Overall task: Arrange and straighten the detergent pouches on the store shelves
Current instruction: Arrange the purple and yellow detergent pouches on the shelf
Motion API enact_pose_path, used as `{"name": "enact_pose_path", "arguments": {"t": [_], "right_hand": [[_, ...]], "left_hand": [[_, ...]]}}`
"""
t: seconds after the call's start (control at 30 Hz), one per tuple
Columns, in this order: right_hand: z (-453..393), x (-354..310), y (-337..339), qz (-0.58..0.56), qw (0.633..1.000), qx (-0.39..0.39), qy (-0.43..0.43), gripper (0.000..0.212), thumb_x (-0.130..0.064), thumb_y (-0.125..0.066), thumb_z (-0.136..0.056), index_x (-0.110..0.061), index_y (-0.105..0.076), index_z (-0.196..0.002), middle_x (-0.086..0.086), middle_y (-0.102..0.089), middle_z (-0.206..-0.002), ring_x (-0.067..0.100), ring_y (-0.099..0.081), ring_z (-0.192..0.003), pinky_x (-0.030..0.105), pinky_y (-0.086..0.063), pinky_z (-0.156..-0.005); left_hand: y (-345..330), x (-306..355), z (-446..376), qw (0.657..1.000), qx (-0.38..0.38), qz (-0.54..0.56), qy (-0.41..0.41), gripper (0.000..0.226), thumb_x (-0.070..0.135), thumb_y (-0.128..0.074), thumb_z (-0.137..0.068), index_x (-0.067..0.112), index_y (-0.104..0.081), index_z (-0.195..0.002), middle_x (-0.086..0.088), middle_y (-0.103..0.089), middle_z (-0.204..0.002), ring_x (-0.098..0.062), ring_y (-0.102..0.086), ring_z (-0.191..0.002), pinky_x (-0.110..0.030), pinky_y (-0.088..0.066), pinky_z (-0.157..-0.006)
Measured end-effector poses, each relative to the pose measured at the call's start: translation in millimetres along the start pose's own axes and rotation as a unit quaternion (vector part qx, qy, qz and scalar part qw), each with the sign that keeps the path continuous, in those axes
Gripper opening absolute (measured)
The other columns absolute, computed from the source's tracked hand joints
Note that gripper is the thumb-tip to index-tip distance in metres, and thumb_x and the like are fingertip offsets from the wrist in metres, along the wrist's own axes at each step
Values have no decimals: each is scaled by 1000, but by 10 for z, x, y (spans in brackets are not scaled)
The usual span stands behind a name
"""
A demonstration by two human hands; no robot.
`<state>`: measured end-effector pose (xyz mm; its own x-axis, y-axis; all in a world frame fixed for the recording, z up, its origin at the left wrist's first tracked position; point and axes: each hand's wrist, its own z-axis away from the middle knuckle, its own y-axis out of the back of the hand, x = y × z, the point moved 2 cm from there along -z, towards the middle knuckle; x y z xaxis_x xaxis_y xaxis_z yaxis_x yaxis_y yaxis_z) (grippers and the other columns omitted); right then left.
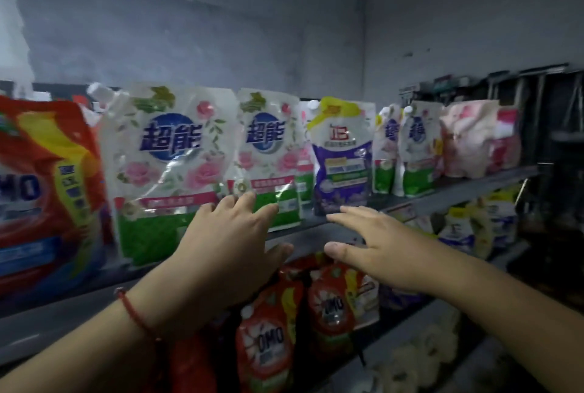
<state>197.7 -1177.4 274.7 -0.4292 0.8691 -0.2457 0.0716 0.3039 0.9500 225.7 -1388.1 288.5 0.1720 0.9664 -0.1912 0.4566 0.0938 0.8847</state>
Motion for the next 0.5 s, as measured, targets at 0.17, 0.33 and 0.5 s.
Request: {"name": "enact_pose_path", "arguments": {"t": [0.17,0.33,0.5], "right_hand": [[-181,950,202,-23,1000,17,-1,67,-68,-39,-91,-43,-22,-151,-17,-13,-161,8,-15,-147,35,-23,-117],[-668,1675,285,-133,990,55,-1,64,-60,-49,-93,-35,-33,-149,-7,-33,-155,16,-40,-136,30,-38,-99],[-1468,1945,324,-293,953,72,-36,72,-55,-55,-93,-25,-27,-152,1,-37,-154,23,-41,-136,34,-37,-100]], "left_hand": [[-261,695,-721,1000,7,-1,2,71,72,-36,-92,35,-25,-152,-3,-29,-159,-25,-31,-144,-42,-31,-113],[-564,1143,-1392,999,23,-9,39,69,67,-41,-93,32,-28,-151,-11,-19,-163,-32,-29,-144,-49,-36,-112],[-782,1157,-1788,993,42,19,110,72,69,-41,-92,33,-23,-151,-10,-1,-166,-39,-21,-147,-58,-41,-107]]}}
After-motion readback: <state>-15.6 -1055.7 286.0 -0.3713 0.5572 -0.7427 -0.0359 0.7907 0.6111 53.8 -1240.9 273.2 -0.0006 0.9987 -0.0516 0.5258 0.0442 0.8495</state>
